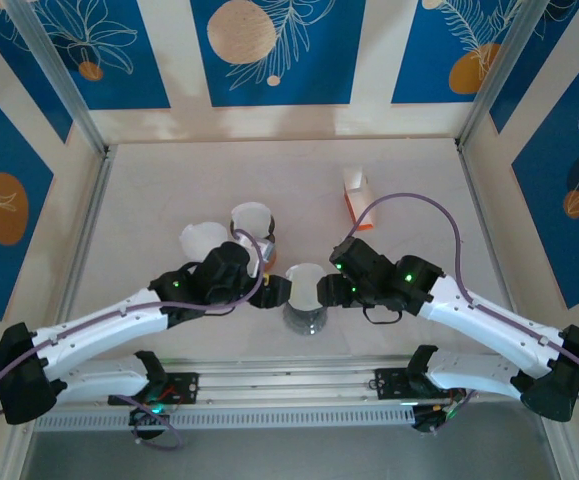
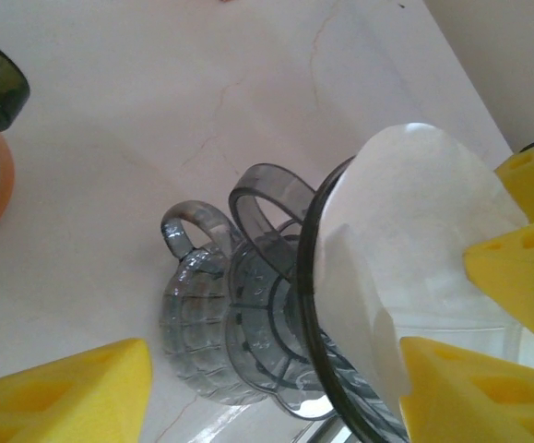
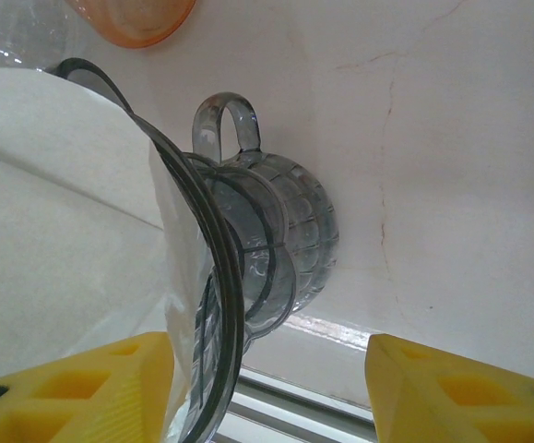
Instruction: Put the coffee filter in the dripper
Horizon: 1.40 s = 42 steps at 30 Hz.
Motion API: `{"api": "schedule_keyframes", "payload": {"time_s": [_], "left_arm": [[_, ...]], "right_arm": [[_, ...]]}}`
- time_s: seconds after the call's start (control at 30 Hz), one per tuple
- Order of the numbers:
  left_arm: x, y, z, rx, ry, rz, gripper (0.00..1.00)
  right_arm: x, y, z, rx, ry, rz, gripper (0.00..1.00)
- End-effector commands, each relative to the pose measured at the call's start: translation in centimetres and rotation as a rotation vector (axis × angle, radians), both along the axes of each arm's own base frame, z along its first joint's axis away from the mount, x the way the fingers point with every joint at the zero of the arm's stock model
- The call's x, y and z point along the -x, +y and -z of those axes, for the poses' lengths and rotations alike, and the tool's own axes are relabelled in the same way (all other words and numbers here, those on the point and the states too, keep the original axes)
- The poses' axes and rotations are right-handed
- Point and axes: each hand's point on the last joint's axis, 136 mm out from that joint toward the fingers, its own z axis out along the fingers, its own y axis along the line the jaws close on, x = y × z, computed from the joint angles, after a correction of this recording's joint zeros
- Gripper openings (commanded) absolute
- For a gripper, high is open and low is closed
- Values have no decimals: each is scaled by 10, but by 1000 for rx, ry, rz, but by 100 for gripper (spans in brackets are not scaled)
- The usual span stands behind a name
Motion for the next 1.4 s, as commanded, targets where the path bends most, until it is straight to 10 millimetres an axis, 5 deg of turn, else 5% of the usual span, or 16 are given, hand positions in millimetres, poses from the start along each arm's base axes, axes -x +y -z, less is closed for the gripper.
{"api": "schedule_keyframes", "payload": {"time_s": [0.0,0.27,0.6,0.83,1.37], "left_arm": [[-4,10,4,-46,-13,-23,68],[-3,9,6,-49,-4,-18,67],[-3,3,3,-21,-2,-5,73],[-3,3,5,-19,1,-8,74],[-3,1,7,-17,4,-4,73]], "right_arm": [[0,-5,-2,20,5,33,58],[-2,-13,1,84,24,77,58],[-16,20,-24,-14,-63,-20,65],[-22,33,-4,90,25,-54,66],[-22,21,19,220,86,-49,66]]}}
